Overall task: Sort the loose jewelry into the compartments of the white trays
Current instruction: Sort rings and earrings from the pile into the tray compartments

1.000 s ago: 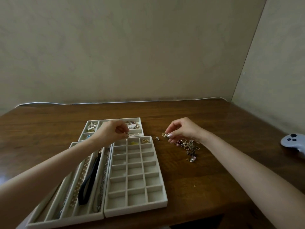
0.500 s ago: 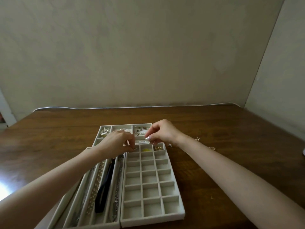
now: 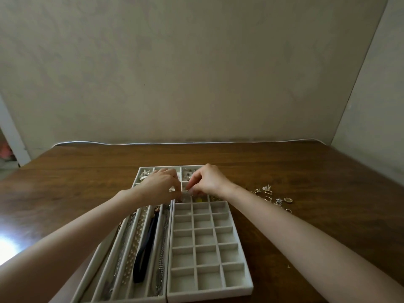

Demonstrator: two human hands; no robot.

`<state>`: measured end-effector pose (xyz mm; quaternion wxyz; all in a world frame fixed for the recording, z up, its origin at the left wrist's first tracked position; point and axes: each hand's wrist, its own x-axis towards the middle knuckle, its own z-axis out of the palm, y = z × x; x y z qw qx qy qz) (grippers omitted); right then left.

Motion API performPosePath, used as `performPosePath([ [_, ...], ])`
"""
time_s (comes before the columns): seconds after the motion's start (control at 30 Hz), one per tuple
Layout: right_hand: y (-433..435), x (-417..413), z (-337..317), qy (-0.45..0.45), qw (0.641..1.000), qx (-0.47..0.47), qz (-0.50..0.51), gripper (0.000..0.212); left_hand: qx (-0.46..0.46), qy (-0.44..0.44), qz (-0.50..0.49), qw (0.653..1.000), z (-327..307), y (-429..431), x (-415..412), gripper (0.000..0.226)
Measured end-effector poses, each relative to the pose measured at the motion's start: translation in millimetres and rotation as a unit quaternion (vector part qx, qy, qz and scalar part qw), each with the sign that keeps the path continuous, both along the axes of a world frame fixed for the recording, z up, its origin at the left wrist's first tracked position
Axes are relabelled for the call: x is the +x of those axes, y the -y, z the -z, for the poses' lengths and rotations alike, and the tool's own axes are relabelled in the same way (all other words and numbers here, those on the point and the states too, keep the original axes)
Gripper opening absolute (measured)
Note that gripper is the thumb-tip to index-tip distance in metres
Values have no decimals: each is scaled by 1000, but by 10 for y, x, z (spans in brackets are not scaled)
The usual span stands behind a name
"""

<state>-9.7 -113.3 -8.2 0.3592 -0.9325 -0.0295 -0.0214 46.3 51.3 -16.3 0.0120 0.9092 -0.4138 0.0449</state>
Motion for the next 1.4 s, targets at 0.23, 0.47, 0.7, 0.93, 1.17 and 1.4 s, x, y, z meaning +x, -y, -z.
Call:
performPosePath([
  [0.23,-115,33,13,51,994,-95,-26,10,-124,13,-55,991,-27,-74,-23,15],
  [0.47,-196,78,106,78,988,-133,-20,8,-74,-36,-2,997,-20,-82,-58,39],
  [0.7,-193,36,177,113,981,-155,-13,11,10,-9,19,1000,34,-83,-81,46],
  [0.93,-133,20,142,94,976,-199,4,10,-3,9,32,999,14,-52,-104,39],
  [1.17,-70,-9,91,81,976,-203,-7,12,-120,21,22,992,4,-93,-75,35],
  [1.4,-168,23,173,90,969,-232,10,16,-146,49,8,988,-38,-63,-111,29],
])
